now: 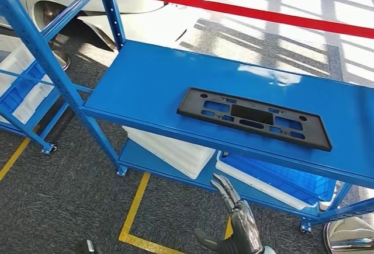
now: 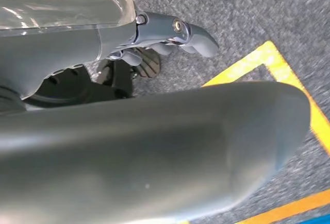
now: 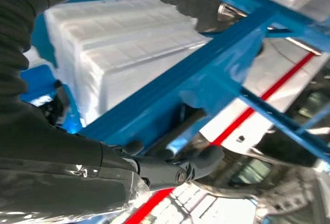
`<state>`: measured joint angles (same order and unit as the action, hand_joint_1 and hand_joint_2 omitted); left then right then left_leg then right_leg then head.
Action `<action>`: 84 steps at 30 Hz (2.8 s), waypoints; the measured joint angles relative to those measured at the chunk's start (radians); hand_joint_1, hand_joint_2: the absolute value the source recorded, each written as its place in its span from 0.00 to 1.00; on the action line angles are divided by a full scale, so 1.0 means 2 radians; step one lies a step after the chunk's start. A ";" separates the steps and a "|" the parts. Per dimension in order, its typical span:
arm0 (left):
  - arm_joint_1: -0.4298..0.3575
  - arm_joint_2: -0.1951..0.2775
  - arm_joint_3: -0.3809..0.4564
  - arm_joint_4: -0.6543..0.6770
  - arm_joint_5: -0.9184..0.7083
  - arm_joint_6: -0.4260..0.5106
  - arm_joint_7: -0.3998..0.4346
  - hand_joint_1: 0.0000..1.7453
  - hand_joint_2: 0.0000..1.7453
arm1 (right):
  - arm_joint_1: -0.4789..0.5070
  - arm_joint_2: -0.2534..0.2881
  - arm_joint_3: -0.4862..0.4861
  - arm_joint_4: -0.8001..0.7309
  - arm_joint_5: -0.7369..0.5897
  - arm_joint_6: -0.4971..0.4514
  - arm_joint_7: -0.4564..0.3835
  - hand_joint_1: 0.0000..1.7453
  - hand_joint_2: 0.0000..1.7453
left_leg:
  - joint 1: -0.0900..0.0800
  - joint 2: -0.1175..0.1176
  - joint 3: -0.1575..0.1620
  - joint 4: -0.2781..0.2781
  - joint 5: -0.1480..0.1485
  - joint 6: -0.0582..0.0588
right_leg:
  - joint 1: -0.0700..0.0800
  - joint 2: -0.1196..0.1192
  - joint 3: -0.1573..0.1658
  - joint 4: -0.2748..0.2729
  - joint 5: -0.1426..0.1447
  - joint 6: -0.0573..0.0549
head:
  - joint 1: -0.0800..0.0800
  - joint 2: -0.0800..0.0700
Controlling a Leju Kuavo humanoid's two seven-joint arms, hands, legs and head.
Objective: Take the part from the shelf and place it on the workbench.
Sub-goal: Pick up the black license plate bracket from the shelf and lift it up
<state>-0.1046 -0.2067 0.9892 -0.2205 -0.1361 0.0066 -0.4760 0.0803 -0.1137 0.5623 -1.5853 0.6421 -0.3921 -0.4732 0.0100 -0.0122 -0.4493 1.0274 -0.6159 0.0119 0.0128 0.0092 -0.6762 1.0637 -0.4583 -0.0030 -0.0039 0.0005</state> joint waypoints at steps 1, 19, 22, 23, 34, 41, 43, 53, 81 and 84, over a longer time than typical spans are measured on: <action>0.000 0.000 0.000 0.000 0.000 0.000 0.000 0.00 0.00 | 0.000 0.000 0.000 0.000 0.001 -0.001 0.000 0.00 1.00 | 0.000 0.000 0.001 0.004 0.005 -0.002 | -0.001 0.000 0.008 -0.007 -0.001 -0.003 | 0.000 0.000; -0.009 0.002 0.000 0.002 0.005 0.043 0.018 0.00 0.00 | -0.002 0.007 -0.014 -0.016 0.096 -0.109 0.011 0.00 1.00 | 0.003 0.003 -0.108 0.036 0.070 0.007 | -0.019 0.002 0.107 0.027 -0.113 0.024 | -0.001 0.000; -0.010 0.000 0.000 0.002 0.005 0.046 0.020 0.00 0.00 | 0.001 0.011 -0.022 -0.022 0.121 -0.138 0.016 0.00 1.00 | 0.002 0.003 -0.103 0.034 0.064 0.010 | -0.018 0.001 0.043 0.116 -0.131 0.025 | -0.001 0.000; -0.010 0.000 0.000 0.002 0.005 0.046 0.020 0.00 0.00 | 0.003 0.012 -0.025 -0.023 0.126 -0.142 0.017 0.00 1.00 | 0.001 0.003 -0.100 0.034 0.061 0.011 | -0.017 0.001 0.030 0.122 -0.121 0.023 | -0.001 0.000; -0.009 -0.001 0.000 0.002 0.005 0.051 0.021 0.00 0.00 | 0.026 0.018 -0.059 -0.054 0.156 -0.144 0.033 0.00 1.00 | 0.001 0.002 -0.084 0.026 0.054 0.004 | -0.001 0.001 0.057 -0.010 -0.041 0.010 | -0.003 0.000; -0.008 0.000 0.003 0.002 0.005 0.055 0.016 0.00 0.00 | 0.050 -0.015 -0.079 -0.071 0.167 -0.129 0.071 0.00 1.00 | 0.001 0.002 -0.081 0.022 0.054 0.003 | -0.001 0.001 0.059 -0.010 -0.042 0.008 | -0.003 0.000; -0.008 0.000 0.005 0.002 0.005 0.055 0.015 0.00 0.00 | 0.061 -0.029 -0.089 -0.080 0.176 -0.128 0.088 0.00 1.00 | 0.001 0.002 -0.081 0.022 0.054 0.003 | -0.001 0.001 0.059 -0.010 -0.043 0.008 | -0.003 0.000; -0.006 0.000 0.017 0.002 0.005 0.056 0.015 0.00 0.00 | 0.140 -0.101 -0.175 -0.149 0.223 -0.122 0.149 0.00 1.00 | -0.002 0.002 -0.081 0.022 0.054 0.003 | -0.003 0.001 0.059 -0.010 -0.043 0.008 | -0.003 0.000; -0.006 0.000 0.022 0.002 0.005 0.045 0.014 0.00 0.00 | 0.133 -0.176 -0.249 -0.125 0.196 -0.012 0.135 0.00 1.00 | -0.003 0.002 -0.080 0.022 0.054 0.003 | -0.004 0.001 0.060 -0.010 -0.043 0.008 | -0.003 0.000; -0.006 0.000 0.022 0.002 0.005 0.045 0.015 0.00 0.00 | 0.126 -0.176 -0.249 -0.118 0.199 -0.014 0.135 0.00 1.00 | -0.003 0.002 -0.080 0.022 0.054 0.003 | -0.004 0.001 0.060 -0.010 -0.043 0.008 | -0.003 0.000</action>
<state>-0.1160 -0.2068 1.0327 -0.2159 -0.1259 0.0973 -0.4465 0.3331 -0.4665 0.0638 -1.8218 1.0402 -0.4199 -0.2037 0.0041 -0.0086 -0.6093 1.0714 -0.5083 0.0181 0.0047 0.0114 -0.5567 1.0430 -0.5434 0.0136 -0.0095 0.0004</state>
